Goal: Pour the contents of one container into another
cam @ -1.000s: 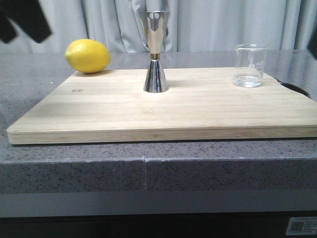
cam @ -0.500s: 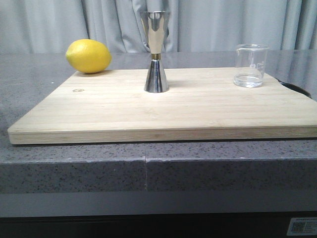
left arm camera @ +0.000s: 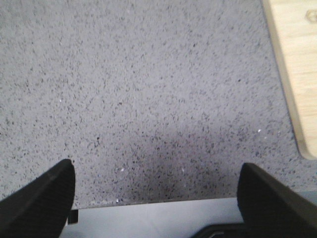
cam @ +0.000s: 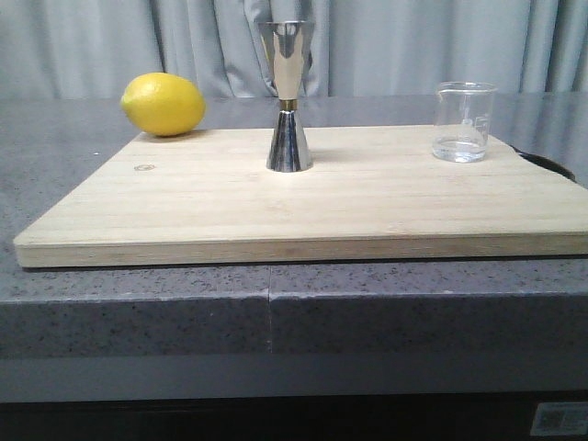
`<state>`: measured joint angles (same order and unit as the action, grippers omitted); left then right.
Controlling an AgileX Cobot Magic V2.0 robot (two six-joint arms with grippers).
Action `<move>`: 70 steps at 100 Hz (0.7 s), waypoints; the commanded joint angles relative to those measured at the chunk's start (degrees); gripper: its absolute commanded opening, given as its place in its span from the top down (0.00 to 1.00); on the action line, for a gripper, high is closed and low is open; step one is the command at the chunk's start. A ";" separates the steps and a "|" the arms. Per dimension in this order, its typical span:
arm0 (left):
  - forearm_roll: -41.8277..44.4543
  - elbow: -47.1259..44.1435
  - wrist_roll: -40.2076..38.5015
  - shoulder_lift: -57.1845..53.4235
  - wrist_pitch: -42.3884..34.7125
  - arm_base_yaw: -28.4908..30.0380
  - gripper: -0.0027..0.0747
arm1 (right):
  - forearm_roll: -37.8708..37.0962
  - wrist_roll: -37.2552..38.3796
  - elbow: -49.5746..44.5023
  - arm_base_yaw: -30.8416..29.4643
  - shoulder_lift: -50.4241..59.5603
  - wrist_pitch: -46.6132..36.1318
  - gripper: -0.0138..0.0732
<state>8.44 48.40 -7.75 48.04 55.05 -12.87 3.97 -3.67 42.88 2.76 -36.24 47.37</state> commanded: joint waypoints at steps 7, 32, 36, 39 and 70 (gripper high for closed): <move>0.18 1.14 -1.08 -2.61 -7.61 -0.03 0.18 | 0.36 -0.83 1.12 -0.35 5.03 -5.66 0.21; -1.23 1.14 -1.08 -2.60 -11.31 -0.03 0.36 | -2.59 -0.83 1.12 -0.35 6.64 -5.08 0.24; -1.36 1.14 -1.08 -2.60 -11.41 -0.03 0.43 | -2.69 -0.83 1.12 -0.35 6.64 -5.08 0.29; -1.36 1.14 -1.08 -2.60 -11.43 -0.03 0.48 | -2.69 -0.83 1.12 -0.35 6.64 -5.08 0.32; -1.36 1.14 -1.08 -2.60 -11.43 -0.03 0.92 | -2.69 -0.83 1.12 -0.35 6.64 -5.56 0.80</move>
<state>7.21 48.18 -8.13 45.62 47.72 -12.87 1.99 -3.79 42.79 2.76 -29.52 45.97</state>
